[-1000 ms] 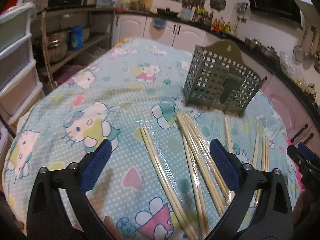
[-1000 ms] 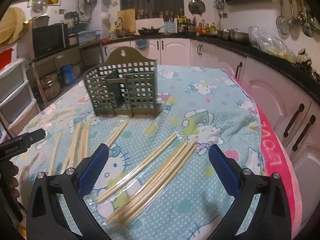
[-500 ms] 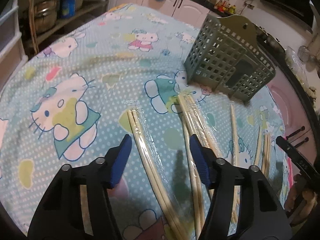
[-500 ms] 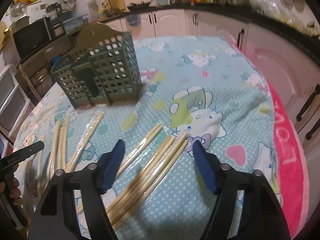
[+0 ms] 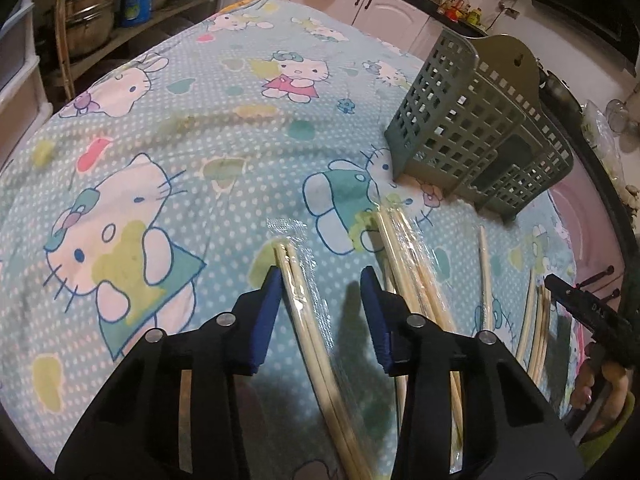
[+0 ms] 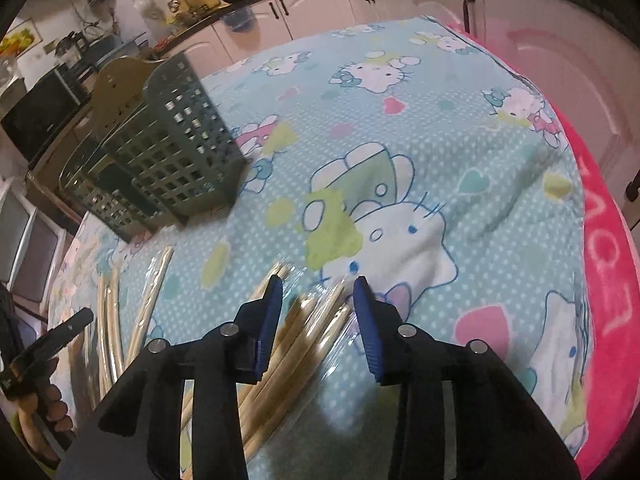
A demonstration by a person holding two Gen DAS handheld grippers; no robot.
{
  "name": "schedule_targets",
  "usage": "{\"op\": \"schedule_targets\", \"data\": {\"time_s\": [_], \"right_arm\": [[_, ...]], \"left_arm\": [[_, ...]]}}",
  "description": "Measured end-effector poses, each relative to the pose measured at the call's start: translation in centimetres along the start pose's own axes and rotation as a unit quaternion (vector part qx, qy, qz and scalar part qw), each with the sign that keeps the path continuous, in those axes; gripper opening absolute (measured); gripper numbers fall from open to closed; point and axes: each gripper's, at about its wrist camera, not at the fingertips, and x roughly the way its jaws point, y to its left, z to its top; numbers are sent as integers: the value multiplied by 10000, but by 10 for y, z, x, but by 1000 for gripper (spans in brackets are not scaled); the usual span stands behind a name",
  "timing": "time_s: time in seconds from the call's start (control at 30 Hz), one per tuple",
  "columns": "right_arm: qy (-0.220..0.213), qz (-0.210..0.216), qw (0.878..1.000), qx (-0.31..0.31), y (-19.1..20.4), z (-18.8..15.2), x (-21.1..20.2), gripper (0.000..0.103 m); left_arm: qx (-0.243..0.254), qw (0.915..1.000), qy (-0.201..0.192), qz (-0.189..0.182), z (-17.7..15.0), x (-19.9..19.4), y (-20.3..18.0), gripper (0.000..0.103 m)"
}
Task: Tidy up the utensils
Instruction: 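Lower the left tool onto a wrapped chopstick and close it while the right tool closes on another, then lift the held chopsticks with both tools and carry them above the green caddy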
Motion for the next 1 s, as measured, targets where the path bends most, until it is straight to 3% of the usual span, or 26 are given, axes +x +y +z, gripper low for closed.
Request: {"op": "schedule_targets", "data": {"time_s": [0.27, 0.33, 0.43, 1.0], "right_arm": [[133, 290, 9994, 159, -13, 13, 11, 10], [104, 395, 9990, 183, -14, 14, 9, 8], [23, 545, 9984, 158, -13, 16, 2, 8], [-536, 1063, 9918, -471, 26, 25, -59, 7]], "left_arm": [[84, 9999, 3, 115, 8, 6, 1, 18], [104, 9998, -7, 143, 10, 6, 2, 9], [153, 9999, -23, 47, 12, 4, 1, 3], [625, 9930, -826, -570, 44, -61, -34, 1]]}}
